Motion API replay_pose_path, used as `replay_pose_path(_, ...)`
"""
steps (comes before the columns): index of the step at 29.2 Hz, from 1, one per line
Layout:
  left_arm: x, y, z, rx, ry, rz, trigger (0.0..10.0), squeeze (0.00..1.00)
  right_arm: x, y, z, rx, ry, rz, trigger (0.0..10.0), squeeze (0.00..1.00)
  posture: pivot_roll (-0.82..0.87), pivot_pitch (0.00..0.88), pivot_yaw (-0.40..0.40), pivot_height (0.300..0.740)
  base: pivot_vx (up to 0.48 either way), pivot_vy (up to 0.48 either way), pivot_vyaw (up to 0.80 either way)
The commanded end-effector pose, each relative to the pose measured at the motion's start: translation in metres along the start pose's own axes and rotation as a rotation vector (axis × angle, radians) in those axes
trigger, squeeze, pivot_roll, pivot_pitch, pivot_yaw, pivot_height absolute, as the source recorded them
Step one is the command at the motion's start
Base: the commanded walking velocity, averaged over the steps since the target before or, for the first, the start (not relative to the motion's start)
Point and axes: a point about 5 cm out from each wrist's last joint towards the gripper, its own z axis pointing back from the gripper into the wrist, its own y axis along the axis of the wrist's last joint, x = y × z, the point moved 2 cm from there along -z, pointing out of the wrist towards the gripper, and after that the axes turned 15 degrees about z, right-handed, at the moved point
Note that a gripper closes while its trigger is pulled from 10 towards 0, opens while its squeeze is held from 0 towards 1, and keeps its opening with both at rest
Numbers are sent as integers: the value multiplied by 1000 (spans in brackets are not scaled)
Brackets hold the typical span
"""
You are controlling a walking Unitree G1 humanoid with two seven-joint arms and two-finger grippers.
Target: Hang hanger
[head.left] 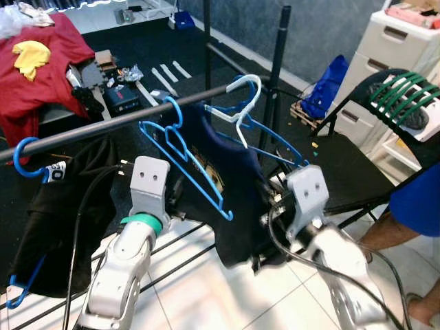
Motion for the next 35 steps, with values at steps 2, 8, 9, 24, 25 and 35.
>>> replay_pose_path(2, 3, -2, 0, -20, -22, 6, 10000, 0, -4, -1, 12, -33, -26, 9, 10000, 0, -240, 184, 103, 740, 0, 0, 0)
replay_pose_path(8, 5, -4, 0, -31, -38, 4, 10000, 0, -9, -19, 25, -120, -61, 16, 10000, 0, -252, 186, 112, 740, 0, 0, 0)
replay_pose_path(9, 4, -7, 1, -44, -42, 4, 10000, 0, -10, -25, 31, -151, -86, 32, 10000, 0, -253, 186, 113, 740, 0, 0, 0)
replay_pose_path(24, -10, -46, 18, -127, 22, -48, 10000, 0, -7, -43, 56, -230, -390, 25, 10000, 0, -247, 168, 96, 740, 0, 0, 0)
replay_pose_path(25, -10, -45, 17, -125, 21, -48, 10000, 0, -6, -44, 55, -231, -396, 23, 10000, 0, -247, 168, 96, 740, 0, 0, 0)
replay_pose_path(35, -7, -43, 15, -108, 11, -38, 10000, 0, -8, -44, 53, -220, -411, 27, 10000, 0, -245, 167, 100, 740, 0, 0, 0)
